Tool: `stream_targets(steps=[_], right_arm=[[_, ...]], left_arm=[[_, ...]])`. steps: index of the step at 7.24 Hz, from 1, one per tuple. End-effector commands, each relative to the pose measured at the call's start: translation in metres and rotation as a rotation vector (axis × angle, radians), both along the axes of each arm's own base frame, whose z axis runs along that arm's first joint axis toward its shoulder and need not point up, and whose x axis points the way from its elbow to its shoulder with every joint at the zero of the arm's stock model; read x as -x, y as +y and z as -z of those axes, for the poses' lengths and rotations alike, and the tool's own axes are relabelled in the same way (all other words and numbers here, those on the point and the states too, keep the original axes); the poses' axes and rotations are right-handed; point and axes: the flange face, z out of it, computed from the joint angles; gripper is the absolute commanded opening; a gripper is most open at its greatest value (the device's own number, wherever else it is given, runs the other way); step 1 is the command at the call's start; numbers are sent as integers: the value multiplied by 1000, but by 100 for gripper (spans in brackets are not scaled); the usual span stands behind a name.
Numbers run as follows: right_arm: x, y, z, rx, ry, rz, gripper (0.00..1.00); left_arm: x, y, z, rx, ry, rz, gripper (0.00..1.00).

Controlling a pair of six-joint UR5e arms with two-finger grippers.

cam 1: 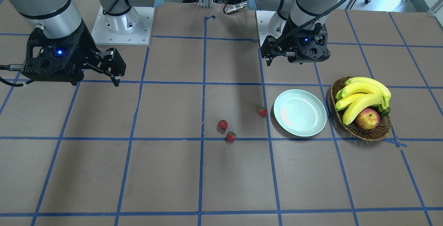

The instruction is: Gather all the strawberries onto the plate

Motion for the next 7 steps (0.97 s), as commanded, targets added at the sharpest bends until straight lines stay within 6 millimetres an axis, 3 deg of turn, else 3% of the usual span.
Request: stream_targets(steps=[1, 3, 5, 7], right_arm=[[-4, 26, -21, 8, -3, -7, 100], [-3, 39, -37, 35, -7, -27, 100], [-1, 41, -8, -7, -6, -89, 100], [-1, 32, -10, 84, -1, -117, 100]], left_arm=[[1, 1, 1, -4, -2, 7, 100], [1, 0, 0, 2, -1, 1, 100], [2, 0, 2, -4, -1, -10, 100], [2, 0, 2, -4, 0, -2, 100]])
